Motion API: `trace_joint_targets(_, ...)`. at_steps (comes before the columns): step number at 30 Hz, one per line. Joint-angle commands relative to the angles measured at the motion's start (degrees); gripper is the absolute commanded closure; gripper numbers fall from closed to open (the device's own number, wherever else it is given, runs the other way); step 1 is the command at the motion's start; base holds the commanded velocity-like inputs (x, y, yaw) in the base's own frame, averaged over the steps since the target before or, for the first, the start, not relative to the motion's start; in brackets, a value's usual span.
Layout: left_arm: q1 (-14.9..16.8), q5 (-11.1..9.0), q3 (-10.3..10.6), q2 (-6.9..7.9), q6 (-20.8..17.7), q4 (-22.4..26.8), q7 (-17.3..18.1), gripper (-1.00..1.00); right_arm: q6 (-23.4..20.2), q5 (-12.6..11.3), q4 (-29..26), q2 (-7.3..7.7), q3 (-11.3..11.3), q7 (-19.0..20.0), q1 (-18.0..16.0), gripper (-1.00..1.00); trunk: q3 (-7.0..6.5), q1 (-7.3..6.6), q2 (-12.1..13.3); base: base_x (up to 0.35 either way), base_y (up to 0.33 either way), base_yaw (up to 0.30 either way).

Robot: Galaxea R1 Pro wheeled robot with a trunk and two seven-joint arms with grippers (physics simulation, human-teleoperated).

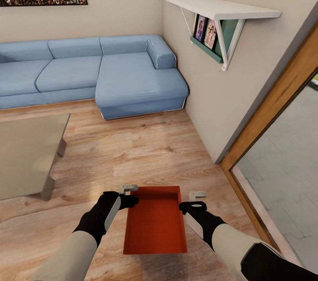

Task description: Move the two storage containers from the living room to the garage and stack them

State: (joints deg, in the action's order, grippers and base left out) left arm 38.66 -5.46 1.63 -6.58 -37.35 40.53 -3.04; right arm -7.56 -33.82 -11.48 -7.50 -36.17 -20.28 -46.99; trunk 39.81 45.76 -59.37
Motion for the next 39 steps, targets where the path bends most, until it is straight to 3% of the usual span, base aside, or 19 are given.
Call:
trace_joint_targets(1, 0.02, -0.64, 0.10, 0.05, -0.26, -0.07, -0.35, -1.00, -0.59, -0.32, -0.12, -0.01, -0.48, -0.38, -0.03, -1.00, 0.23, 0.23, -0.45, 0.000, 0.000, 0.000)
trace_joint_targets(8, 0.02, -0.62, 0.08, 0.08, 0.13, -0.37, -0.47, -1.00, -3.71, -0.37, -0.12, -0.02, -0.50, 0.20, -0.03, -1.00, 0.59, 0.67, -1.25, 0.000, 0.000, 0.000)
trace_joint_targets(22, 0.02, -0.25, 0.13, 0.32, -0.24, 0.07, -0.39, -1.00, -3.87, -0.13, -0.81, -0.05, -0.57, 0.42, -0.03, -1.00, 3.10, 3.74, -6.87, 0.000, 0.000, 0.000)
trace_joint_targets(25, 0.00, -0.37, 0.23, 0.39, -0.01, -0.11, -0.39, -1.00, -3.85, -0.05, -1.04, -1.21, -0.57, 0.42, -0.03, -1.00, 3.10, 3.74, -6.87, 0.000, 0.000, 0.000)
trace_joint_targets(28, 0.01, -0.73, 0.24, 0.43, 0.24, -0.59, -0.45, -1.00, -3.65, -0.11, -1.07, -1.47, -0.57, 0.42, -0.03, -1.00, 3.10, 3.74, -6.87, 0.000, 0.000, 0.000)
trace_joint_targets(37, 0.01, -0.89, 0.02, 0.74, 1.86, -5.52, -0.73, -1.00, -4.24, -0.22, -0.38, -1.57, -0.64, 0.48, -0.03, -1.00, 4.72, 5.72, -10.48, 0.000, 0.000, 0.000)
trace_joint_targets(39, 0.02, -0.87, 0.04, 0.77, 2.97, -6.11, -0.74, -1.00, -7.52, -0.19, -0.29, -1.45, -0.65, 0.50, -0.03, -1.00, 5.08, 6.16, -11.28, 0.000, 0.000, 0.000)
